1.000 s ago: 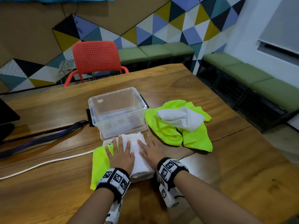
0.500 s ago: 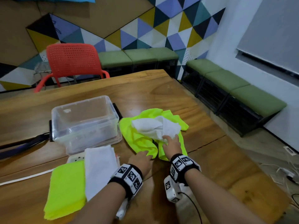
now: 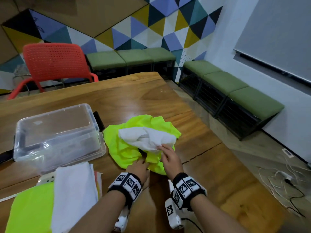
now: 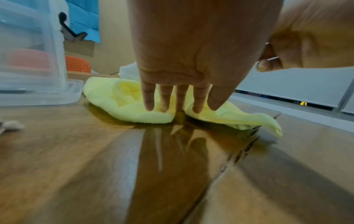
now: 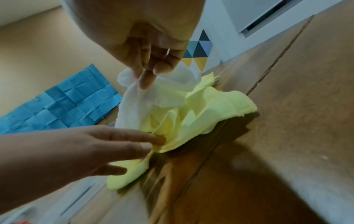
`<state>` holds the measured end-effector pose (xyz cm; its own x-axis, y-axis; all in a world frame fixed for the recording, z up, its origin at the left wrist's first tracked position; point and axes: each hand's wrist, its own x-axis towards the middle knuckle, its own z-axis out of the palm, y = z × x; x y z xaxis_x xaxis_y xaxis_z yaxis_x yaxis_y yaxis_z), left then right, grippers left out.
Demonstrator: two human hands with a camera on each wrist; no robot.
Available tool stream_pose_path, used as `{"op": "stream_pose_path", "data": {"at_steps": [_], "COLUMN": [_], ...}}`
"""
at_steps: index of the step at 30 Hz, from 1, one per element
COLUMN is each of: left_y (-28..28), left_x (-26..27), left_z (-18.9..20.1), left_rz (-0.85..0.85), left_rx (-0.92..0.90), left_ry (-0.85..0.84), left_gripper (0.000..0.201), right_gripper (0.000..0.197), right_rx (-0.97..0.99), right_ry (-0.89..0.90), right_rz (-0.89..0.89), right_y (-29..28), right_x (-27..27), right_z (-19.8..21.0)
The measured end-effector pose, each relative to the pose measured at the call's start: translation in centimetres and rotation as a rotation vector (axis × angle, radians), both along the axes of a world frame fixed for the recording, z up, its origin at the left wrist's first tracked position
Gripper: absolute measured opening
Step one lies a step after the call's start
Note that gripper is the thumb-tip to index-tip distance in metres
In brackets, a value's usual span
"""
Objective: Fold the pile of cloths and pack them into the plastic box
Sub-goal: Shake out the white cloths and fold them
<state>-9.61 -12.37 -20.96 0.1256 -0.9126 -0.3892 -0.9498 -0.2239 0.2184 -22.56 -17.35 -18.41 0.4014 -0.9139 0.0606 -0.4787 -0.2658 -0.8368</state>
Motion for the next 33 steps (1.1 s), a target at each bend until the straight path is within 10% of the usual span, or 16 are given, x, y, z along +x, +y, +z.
{"op": "stream_pose_path", "data": {"at_steps": [9, 12, 15, 19, 21, 24, 28, 33], "left_y": [2.8, 4.2, 5.7, 7.3, 8.0, 8.4, 8.9, 9.7], "left_x": [-0.4, -0.8, -1.5, -2.4, -2.8, -2.3, -1.1, -1.6], "left_z": [4.7, 5.4, 5.8, 7.5, 8.3, 8.6, 8.6, 9.0], "left_rz": [0.717, 0.607, 0.435, 0.296, 0.207, 0.175, 0.237, 0.278], "left_rx": [-0.239, -0.257, -0.266, -0.288, -0.319, -0.363, -0.362, -0.448], "left_ry": [0.827, 0.836, 0.782, 0.897, 0.863, 0.686, 0.512, 0.812], "left_gripper": [0.046, 0.038, 0.028, 0.025, 0.02, 0.018, 0.021, 0.009], "right_gripper": [0.015, 0.018, 0.004, 0.062, 0.049, 0.014, 0.027, 0.023], "right_rx": [0.269, 0.372, 0.118, 0.047, -0.016, -0.018, 0.15, 0.261], "right_ry": [0.183, 0.184, 0.185, 0.503, 0.584, 0.413, -0.07, -0.19], "right_rz": [0.192, 0.309, 0.043, 0.159, 0.186, 0.128, 0.032, 0.029], "right_y": [7.0, 9.1, 8.6, 8.1, 8.5, 8.8, 8.9, 9.3], "right_x": [-1.9, -2.9, -3.4, -3.7, -3.7, -4.3, -5.0, -3.1], "right_z": [2.1, 3.3, 3.1, 3.5, 3.7, 4.3, 5.5, 5.4]}}
